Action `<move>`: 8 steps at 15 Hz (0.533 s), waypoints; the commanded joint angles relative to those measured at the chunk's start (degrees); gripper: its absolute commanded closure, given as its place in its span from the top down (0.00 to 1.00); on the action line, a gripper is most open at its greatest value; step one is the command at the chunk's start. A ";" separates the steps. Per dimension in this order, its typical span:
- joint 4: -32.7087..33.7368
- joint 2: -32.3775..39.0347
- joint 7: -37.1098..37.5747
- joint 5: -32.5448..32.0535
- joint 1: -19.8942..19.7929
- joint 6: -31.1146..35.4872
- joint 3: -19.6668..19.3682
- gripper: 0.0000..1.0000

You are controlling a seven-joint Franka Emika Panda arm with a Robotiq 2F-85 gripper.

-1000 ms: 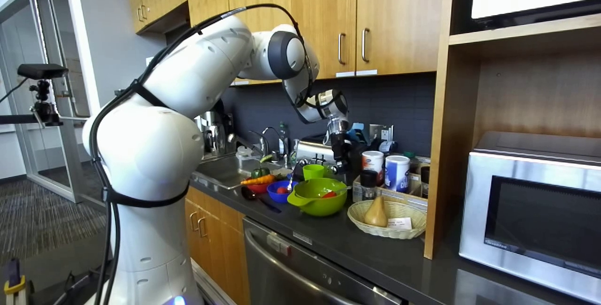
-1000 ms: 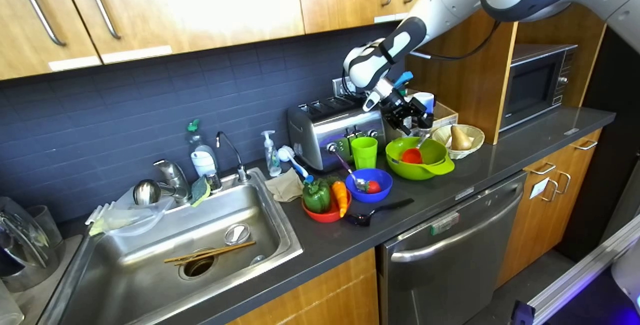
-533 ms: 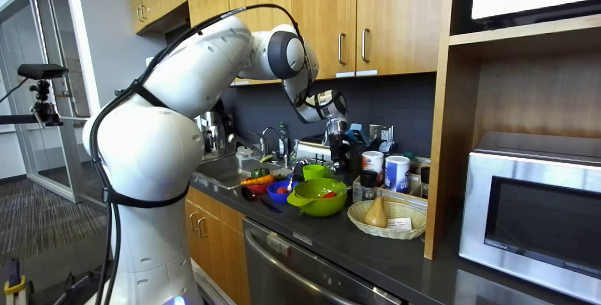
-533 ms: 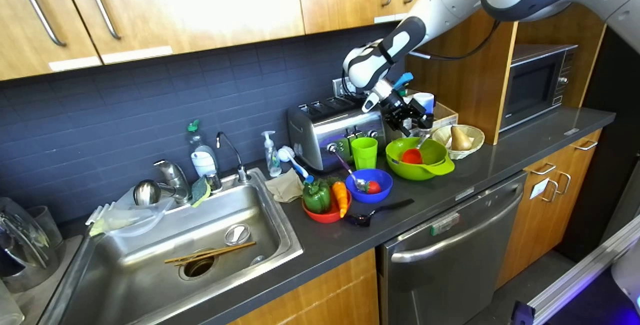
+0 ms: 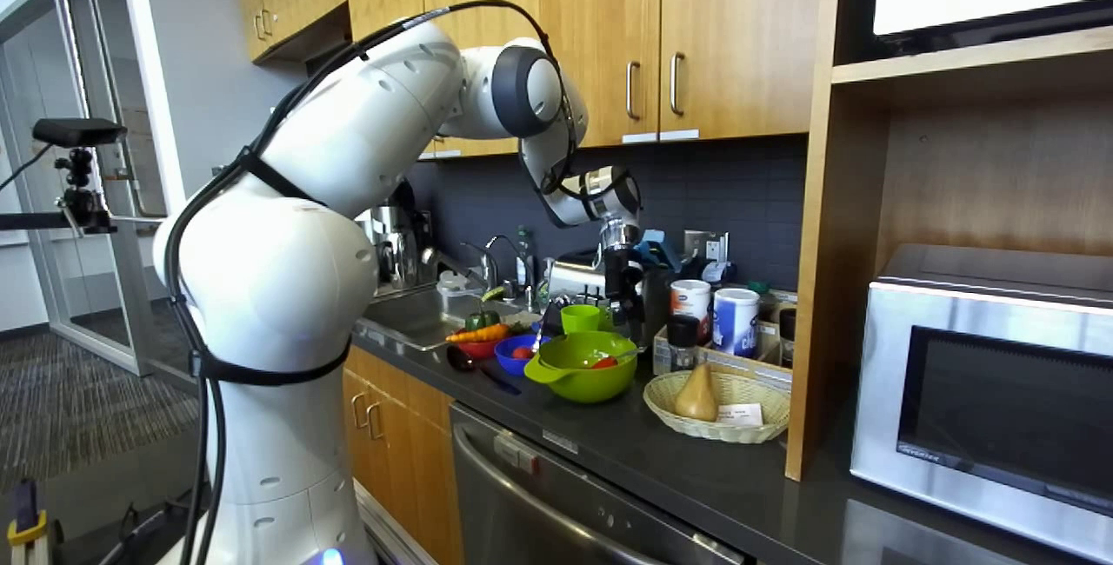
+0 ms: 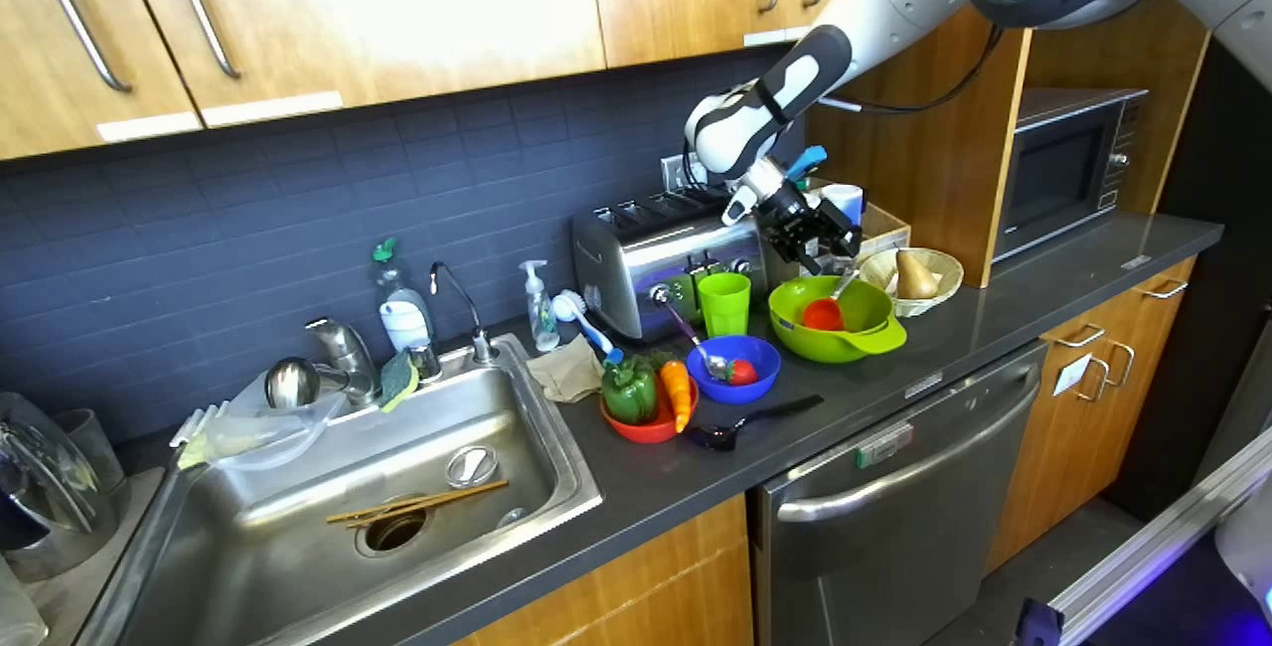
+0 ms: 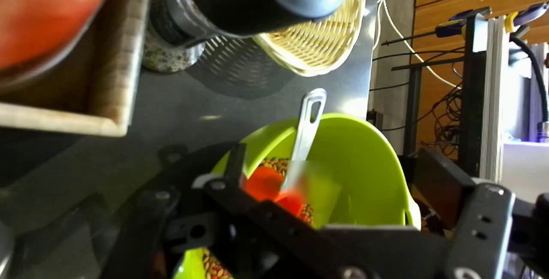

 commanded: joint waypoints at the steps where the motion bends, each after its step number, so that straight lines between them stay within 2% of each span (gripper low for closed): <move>1: -4.78 -2.83 0.96 0.79 -0.37 1.77 0.80 1.00; 8: -7.30 -6.20 1.34 0.20 -0.45 4.72 0.63 1.00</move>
